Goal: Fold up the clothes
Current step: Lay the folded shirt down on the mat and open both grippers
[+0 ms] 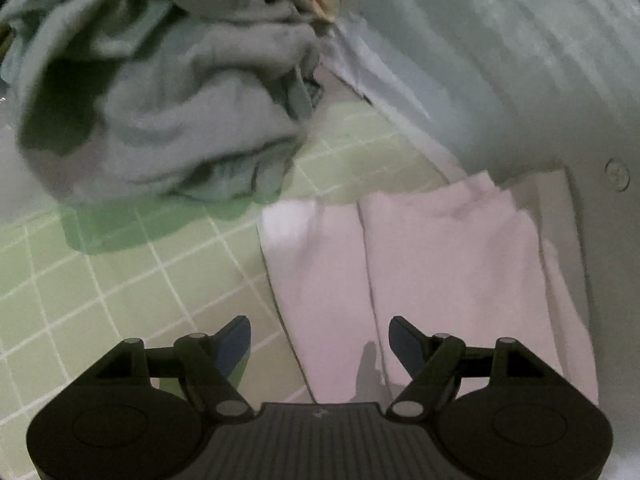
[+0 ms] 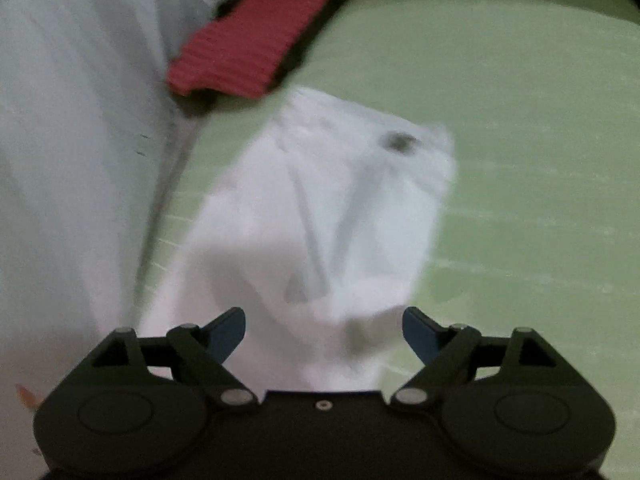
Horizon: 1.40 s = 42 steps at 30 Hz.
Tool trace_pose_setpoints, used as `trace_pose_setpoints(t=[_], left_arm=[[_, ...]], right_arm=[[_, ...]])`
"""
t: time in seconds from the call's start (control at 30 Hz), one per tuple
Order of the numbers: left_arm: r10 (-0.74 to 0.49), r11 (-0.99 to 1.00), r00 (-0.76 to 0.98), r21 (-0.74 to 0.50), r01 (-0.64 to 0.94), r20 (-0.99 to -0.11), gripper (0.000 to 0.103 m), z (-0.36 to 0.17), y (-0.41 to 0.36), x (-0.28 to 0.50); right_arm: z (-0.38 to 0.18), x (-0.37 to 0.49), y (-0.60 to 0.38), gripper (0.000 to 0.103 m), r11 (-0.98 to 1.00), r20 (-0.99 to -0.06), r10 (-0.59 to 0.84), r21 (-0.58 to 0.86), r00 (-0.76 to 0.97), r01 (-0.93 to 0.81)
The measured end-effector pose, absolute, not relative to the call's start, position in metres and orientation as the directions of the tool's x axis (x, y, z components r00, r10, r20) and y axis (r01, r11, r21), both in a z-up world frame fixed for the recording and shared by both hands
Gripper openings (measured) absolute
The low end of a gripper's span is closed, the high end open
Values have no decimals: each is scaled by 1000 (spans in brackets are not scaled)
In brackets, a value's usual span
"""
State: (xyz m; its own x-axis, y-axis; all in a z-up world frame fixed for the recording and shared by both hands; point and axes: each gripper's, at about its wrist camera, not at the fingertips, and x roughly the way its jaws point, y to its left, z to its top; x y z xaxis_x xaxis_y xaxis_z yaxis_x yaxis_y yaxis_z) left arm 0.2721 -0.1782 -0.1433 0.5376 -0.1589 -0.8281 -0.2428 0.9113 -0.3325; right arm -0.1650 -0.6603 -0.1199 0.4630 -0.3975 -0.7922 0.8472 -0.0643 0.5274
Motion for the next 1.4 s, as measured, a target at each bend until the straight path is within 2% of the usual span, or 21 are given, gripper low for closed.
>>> trace_pose_setpoints(t=[0.13, 0.2, 0.27, 0.3, 0.33, 0.4, 0.43, 0.5, 0.53, 0.63, 0.77, 1.13, 1.2, 1.27, 1.4], left_arm=[[-168, 924, 538, -322, -207, -826, 77, -151, -199, 285], [-144, 931, 526, -295, -216, -838, 73, -153, -208, 288], [-123, 936, 528, -275, -220, -840, 59, -153, -207, 283], [-121, 936, 530, -274, -220, -839, 40, -152, -203, 276], [-119, 936, 532, -273, -220, -838, 1, -151, -198, 270], [-116, 936, 536, -272, -221, -836, 1, -150, -189, 257], [-115, 937, 538, -272, -222, -835, 1, -149, -185, 250], [-112, 937, 542, -270, -222, -833, 1, -148, -175, 237], [-110, 937, 543, -270, -223, -832, 1, -147, -171, 230], [-106, 937, 549, -268, -224, -829, 1, -145, -157, 211], [-100, 937, 557, -265, -226, -825, 2, -142, -139, 185], [-61, 926, 521, -243, -289, -851, 5, -143, -57, 36], [-54, 923, 514, -239, -301, -856, 6, -143, -42, 9], [-47, 921, 507, -235, -312, -860, 6, -144, -27, -19], [-55, 913, 541, -262, -313, -839, 6, -134, -8, -29]], right_arm=[[-133, -155, -644, 87, -33, -810, -351, 511, 469, 859], [-135, -145, -640, 88, 8, -814, -349, 494, 465, 870], [-135, -136, -637, 92, 41, -826, -352, 456, 440, 889], [-136, -135, -636, 92, 44, -835, -351, 438, 425, 898], [-137, -135, -635, 92, 44, -839, -347, 430, 418, 902], [-137, -137, -633, 92, 50, -841, -351, 423, 413, 905], [-136, -139, -633, 86, 81, -839, -349, 418, 418, 905], [-129, -139, -638, 57, 176, -836, -356, 379, 418, 908], [-126, -140, -636, 31, 256, -842, -355, 329, 405, 909], [-124, -156, -627, 22, 389, -827, -346, 303, 443, 870], [-127, -179, -628, 20, 455, -816, -364, 265, 450, 850], [-124, -256, -657, 20, 528, -829, -393, 151, 397, 836], [-125, -264, -662, 24, 514, -838, -389, 147, 383, 845], [-127, -267, -669, 34, 479, -850, -376, 162, 368, 863], [-124, -256, -654, 47, 526, -861, -410, 45, 300, 849]])
